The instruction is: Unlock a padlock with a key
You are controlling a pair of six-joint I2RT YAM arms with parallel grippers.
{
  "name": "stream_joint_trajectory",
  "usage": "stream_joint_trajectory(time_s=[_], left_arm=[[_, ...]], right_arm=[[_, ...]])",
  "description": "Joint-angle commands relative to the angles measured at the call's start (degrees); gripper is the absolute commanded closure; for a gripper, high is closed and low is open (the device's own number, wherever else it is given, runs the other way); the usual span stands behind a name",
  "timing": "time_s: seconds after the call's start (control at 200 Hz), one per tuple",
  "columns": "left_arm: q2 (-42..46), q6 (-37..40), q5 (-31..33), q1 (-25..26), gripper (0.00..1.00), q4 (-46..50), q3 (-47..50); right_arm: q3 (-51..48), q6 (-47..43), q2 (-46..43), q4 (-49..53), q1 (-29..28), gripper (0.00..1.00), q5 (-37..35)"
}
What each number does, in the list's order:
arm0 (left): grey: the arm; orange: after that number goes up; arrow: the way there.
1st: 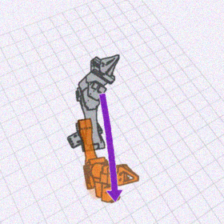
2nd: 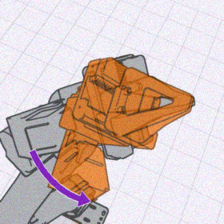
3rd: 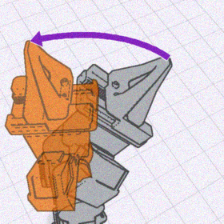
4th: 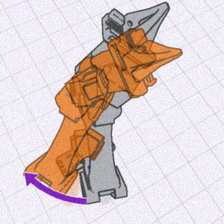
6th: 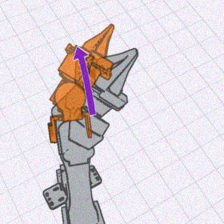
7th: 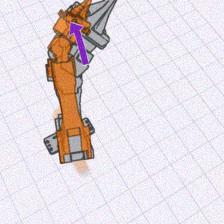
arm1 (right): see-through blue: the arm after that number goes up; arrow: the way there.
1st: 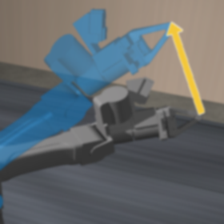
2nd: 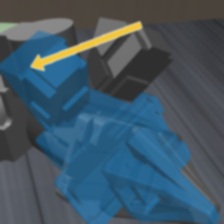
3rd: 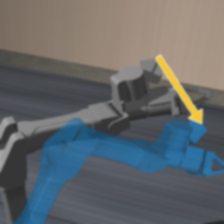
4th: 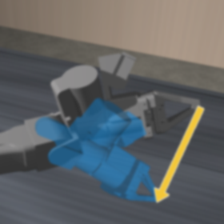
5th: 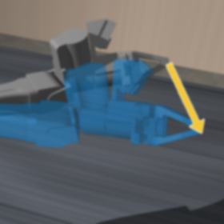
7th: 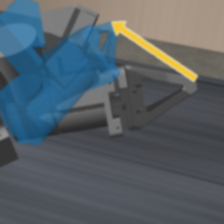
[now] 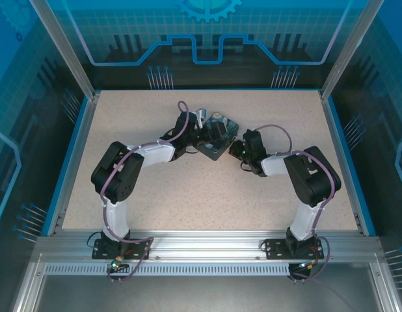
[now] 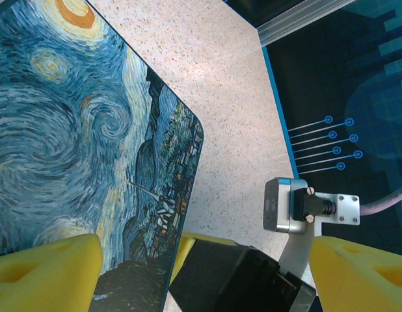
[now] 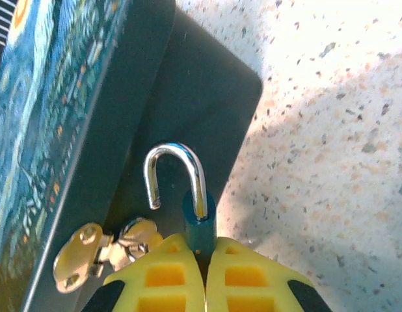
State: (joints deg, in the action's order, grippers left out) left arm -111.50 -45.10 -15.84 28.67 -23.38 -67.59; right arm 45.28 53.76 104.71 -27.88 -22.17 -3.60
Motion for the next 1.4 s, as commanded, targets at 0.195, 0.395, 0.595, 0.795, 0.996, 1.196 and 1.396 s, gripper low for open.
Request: stream_joint_trajectory(time_s=[0.195, 0.395, 0.595, 0.795, 0.996, 1.196, 1.396], left_arm=[[-1.5, -1.7, 0.8, -1.4, 0.15, 11.0, 4.9], [4.8, 1.2, -1.5, -2.4, 0.12, 16.5, 1.4], [12.4, 4.9, -1.8, -3.8, 0.08, 22.1, -1.3], [22.7, 7.5, 0.1, -6.4, 0.01, 23.1, 6.1], [32.2, 5.1, 1.2, -11.3, 0.01, 23.5, 18.2], [38.6, 6.2, 2.6, -14.6, 0.01, 27.5, 23.7], [42.5, 6.3, 2.7, -17.2, 0.01, 28.9, 26.7]], right_arm=[[0.9, -1.8, -3.3, 5.0, 0.3, 1.0, -5.7], [-2.6, -12.9, -12.1, 13.7, 0.7, 1.0, -0.3], [-4.0, -20.2, -21.2, 24.1, 0.5, 1.0, 13.2], [-4.2, -17.9, -21.3, 28.3, -3.3, 1.0, 25.0], [-6.9, -10.8, -16.1, 23.2, -7.0, 1.0, 26.8], [-7.8, -9.3, -12.1, 22.4, -6.8, 0.99, 25.7], [-8.5, -11.1, -12.4, 25.5, -6.2, 0.86, 23.3]])
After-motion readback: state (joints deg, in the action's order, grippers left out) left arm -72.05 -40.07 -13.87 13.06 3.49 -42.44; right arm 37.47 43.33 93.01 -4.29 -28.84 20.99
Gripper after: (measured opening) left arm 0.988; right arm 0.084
